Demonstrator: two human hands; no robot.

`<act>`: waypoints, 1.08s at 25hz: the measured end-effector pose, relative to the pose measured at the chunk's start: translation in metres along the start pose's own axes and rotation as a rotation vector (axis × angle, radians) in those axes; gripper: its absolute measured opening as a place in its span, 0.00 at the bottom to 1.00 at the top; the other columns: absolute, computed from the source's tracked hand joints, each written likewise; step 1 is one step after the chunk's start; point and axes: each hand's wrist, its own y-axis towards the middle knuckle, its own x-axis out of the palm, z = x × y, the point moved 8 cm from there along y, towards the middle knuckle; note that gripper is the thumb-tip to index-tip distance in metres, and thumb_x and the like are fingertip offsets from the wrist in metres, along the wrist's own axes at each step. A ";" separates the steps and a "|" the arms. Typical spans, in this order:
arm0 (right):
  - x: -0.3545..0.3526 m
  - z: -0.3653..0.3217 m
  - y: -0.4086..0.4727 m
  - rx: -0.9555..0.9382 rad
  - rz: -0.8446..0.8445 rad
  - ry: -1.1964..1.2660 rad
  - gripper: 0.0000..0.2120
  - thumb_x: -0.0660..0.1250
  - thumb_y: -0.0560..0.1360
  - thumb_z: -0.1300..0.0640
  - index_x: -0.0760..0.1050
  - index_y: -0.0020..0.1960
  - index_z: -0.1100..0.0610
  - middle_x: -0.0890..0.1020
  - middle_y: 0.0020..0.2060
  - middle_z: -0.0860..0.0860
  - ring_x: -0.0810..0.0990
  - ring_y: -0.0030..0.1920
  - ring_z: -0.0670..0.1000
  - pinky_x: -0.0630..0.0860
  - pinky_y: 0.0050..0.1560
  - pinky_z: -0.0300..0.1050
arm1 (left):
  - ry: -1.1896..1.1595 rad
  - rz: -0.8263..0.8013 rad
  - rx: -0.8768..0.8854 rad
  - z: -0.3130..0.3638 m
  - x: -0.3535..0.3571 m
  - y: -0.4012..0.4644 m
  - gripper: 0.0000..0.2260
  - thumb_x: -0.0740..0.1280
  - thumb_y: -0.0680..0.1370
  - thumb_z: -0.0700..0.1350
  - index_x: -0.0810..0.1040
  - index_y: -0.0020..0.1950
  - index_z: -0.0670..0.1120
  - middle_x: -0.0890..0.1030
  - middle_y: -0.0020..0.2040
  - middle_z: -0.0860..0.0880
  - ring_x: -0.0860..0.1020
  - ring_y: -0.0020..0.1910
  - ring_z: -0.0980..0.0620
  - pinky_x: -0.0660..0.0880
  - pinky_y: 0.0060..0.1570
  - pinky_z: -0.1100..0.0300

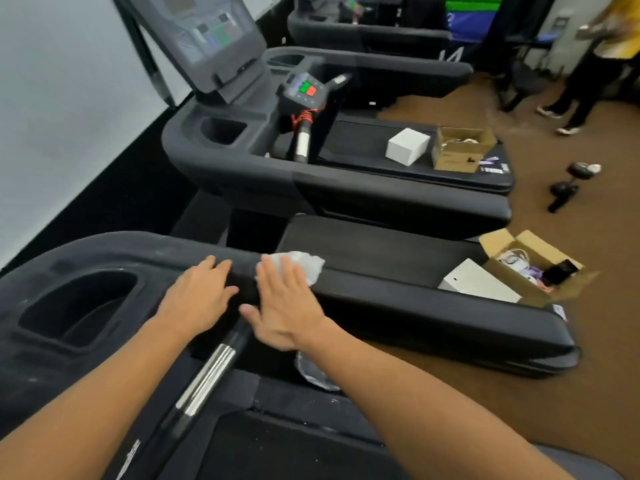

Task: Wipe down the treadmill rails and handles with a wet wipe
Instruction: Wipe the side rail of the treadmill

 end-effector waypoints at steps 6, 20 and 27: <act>-0.008 0.057 -0.044 -0.036 0.045 -0.079 0.36 0.51 0.82 0.40 0.47 0.80 0.61 0.50 0.80 0.58 0.47 0.79 0.61 0.48 0.78 0.57 | 0.170 -0.100 -0.052 -0.033 0.028 0.036 0.25 0.70 0.74 0.58 0.77 0.66 0.46 0.81 0.56 0.44 0.80 0.53 0.37 0.78 0.46 0.42; -0.037 0.327 -0.311 -0.207 -0.127 -0.402 0.32 0.51 0.83 0.41 0.47 0.81 0.54 0.49 0.81 0.51 0.48 0.81 0.55 0.42 0.78 0.54 | -0.044 -0.277 -0.289 0.062 0.000 0.020 0.23 0.60 0.80 0.62 0.72 0.47 0.41 0.75 0.62 0.31 0.71 0.64 0.33 0.72 0.59 0.43; -0.015 0.214 -0.193 -0.809 -0.253 -0.601 0.29 0.47 0.84 0.42 0.62 0.78 0.56 0.53 0.81 0.49 0.40 0.80 0.52 0.38 0.78 0.58 | -0.022 -0.194 -0.294 0.063 -0.007 0.020 0.21 0.64 0.78 0.62 0.71 0.47 0.43 0.78 0.56 0.37 0.76 0.57 0.37 0.74 0.57 0.42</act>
